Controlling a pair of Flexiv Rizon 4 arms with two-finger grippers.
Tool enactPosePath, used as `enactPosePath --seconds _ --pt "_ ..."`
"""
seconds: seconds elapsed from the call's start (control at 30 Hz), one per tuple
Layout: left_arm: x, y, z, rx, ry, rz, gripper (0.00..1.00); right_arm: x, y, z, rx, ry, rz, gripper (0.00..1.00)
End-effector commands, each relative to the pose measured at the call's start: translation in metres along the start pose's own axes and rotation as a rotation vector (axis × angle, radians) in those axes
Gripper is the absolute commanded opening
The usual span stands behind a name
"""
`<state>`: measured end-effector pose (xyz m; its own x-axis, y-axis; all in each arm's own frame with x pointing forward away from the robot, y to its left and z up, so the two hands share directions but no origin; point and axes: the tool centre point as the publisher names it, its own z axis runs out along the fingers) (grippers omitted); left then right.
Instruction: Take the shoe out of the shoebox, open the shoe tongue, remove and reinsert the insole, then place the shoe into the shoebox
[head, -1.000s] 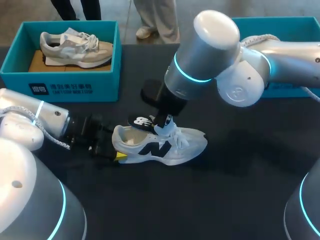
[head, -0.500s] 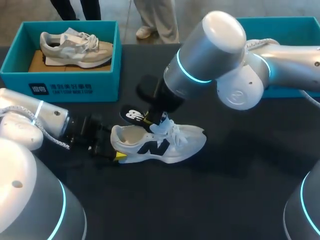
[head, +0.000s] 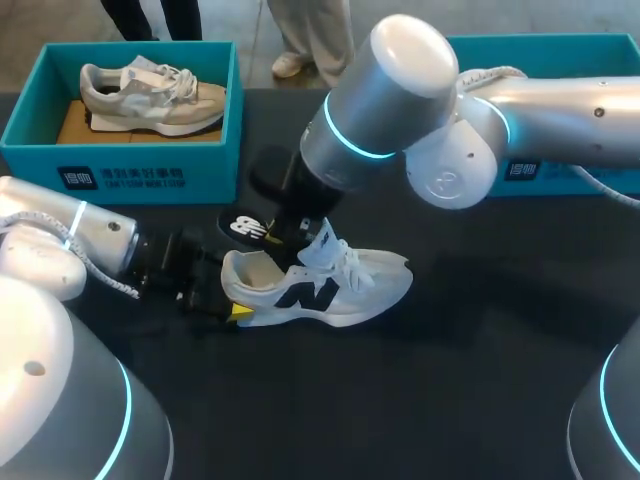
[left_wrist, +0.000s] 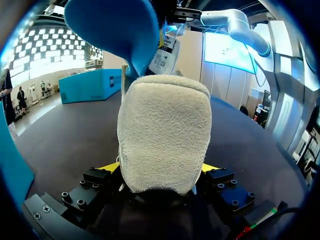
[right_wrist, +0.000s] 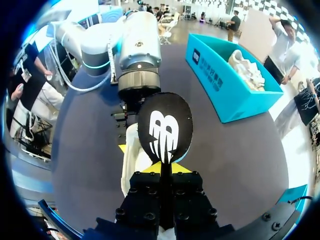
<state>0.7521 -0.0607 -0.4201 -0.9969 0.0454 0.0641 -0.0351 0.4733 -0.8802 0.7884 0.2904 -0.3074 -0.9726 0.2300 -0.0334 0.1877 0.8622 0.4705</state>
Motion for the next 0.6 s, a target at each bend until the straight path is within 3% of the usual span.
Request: enactPosePath --seconds 0.03,0.33,0.43,0.6 --pt "0.0006 0.0010 0.0024 -0.003 0.001 0.000 0.00 -0.0023 0.0064 0.0012 0.002 -0.017 0.007 0.00" --pt "0.0006 0.0010 0.0024 -0.003 0.001 0.000 0.00 -0.0053 0.0110 0.0055 -0.008 -0.005 0.019 0.00" --pt "0.0006 0.0010 0.0024 -0.003 0.001 0.000 0.00 -0.0035 0.0109 0.0046 -0.019 0.004 0.022 0.37" --pt "0.0006 0.0010 0.0024 -0.003 0.001 0.000 0.00 -0.0030 0.0070 -0.0004 -0.030 0.027 0.036 0.44"
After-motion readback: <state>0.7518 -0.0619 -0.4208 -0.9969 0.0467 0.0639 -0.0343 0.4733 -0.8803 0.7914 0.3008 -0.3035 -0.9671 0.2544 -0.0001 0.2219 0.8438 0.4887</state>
